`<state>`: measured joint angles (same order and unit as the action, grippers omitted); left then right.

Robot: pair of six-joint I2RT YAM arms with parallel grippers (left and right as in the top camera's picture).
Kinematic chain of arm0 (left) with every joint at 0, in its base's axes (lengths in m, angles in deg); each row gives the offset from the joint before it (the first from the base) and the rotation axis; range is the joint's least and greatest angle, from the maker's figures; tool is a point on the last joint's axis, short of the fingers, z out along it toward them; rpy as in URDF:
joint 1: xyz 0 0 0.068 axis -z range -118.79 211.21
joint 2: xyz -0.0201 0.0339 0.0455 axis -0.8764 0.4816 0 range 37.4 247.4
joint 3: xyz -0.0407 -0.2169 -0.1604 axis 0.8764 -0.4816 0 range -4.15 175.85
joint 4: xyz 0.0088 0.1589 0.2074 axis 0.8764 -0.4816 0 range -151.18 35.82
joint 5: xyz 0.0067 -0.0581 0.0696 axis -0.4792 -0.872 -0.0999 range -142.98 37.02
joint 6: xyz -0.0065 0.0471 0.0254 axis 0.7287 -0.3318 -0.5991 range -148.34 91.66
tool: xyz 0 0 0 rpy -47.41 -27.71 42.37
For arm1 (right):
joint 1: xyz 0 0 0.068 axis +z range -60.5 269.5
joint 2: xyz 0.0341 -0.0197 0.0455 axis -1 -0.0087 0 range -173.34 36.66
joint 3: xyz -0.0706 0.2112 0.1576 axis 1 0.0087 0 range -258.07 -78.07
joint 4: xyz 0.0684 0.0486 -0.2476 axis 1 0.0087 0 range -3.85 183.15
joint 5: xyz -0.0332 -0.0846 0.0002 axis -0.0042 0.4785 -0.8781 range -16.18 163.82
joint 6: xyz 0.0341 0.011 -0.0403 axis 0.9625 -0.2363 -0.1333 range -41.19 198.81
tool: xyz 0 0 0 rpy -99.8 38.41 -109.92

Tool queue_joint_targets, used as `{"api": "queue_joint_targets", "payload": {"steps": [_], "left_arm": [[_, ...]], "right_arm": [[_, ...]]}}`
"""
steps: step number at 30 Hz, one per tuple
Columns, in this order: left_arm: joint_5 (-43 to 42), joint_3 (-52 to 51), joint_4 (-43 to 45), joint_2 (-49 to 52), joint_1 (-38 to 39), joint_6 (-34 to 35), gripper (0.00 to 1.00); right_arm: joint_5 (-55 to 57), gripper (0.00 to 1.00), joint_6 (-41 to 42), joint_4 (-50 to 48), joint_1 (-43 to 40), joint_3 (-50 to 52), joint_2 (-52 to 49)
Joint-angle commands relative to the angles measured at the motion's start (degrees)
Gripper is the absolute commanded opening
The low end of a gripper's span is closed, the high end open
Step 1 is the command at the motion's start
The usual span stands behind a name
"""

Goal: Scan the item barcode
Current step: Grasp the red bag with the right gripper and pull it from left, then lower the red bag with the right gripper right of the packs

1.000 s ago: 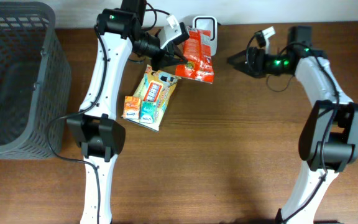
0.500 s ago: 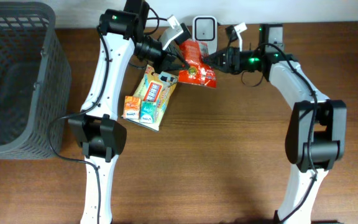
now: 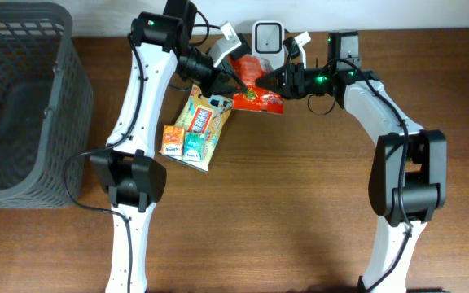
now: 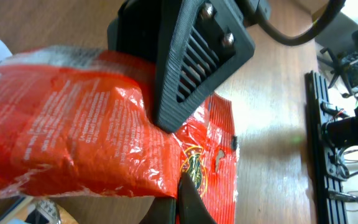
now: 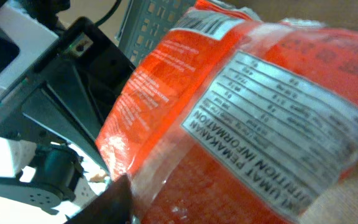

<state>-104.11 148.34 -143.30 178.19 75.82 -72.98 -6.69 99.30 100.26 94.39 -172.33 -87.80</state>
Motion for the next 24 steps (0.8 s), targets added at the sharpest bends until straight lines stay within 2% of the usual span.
{"api": "queue_joint_targets", "payload": {"steps": [1,2,4,6,10,11,12,14,15,17,21,24], "left_arm": [[2.6,1.4,-0.6,-3.0,0.3,0.3,0.00],[3.6,1.4,-0.6,-3.0,0.3,0.5,0.00],[6.8,1.4,-1.2,-3.0,0.3,0.6,0.03],[10.7,1.4,-1.4,-3.0,0.3,3.2,0.05],[21.1,1.4,-0.8,-3.0,0.3,9.8,0.03],[23.5,1.4,-0.4,-3.0,0.3,12.2,0.06],[25.7,1.4,0.0,-3.0,0.3,14.8,0.18],[28.2,1.4,0.3,-3.0,0.3,17.9,0.31],[28.7,1.4,0.4,-3.0,0.3,18.5,0.34],[28.7,1.4,0.5,-3.0,0.3,18.5,0.99],[28.7,1.4,0.5,-3.0,0.3,18.5,0.99],[28.7,1.4,0.3,-3.0,0.3,18.5,0.99]], "right_arm": [[0.1,0.41,1.5,0.0,0.3,0.1,0.3],[0.1,0.38,1.5,0.0,0.3,0.1,0.3],[0.5,0.17,2.9,0.0,0.3,0.1,0.3],[2.9,0.04,4.9,0.2,0.3,0.1,0.4],[12.9,0.04,4.9,6.5,0.3,0.1,1.9],[16.0,0.04,3.7,8.9,0.3,0.1,2.6],[20.4,0.04,2.0,12.5,0.3,0.1,3.6],[32.9,0.04,-2.2,21.4,0.3,-0.5,6.3],[38.7,0.04,-3.8,25.4,0.4,-1.1,7.5],[55.1,0.04,-6.6,34.6,1.0,-2.8,10.0],[85.8,0.04,-6.8,47.6,5.0,-5.2,12.2],[95.7,0.04,-6.8,54.1,9.3,-5.1,11.3]]}}
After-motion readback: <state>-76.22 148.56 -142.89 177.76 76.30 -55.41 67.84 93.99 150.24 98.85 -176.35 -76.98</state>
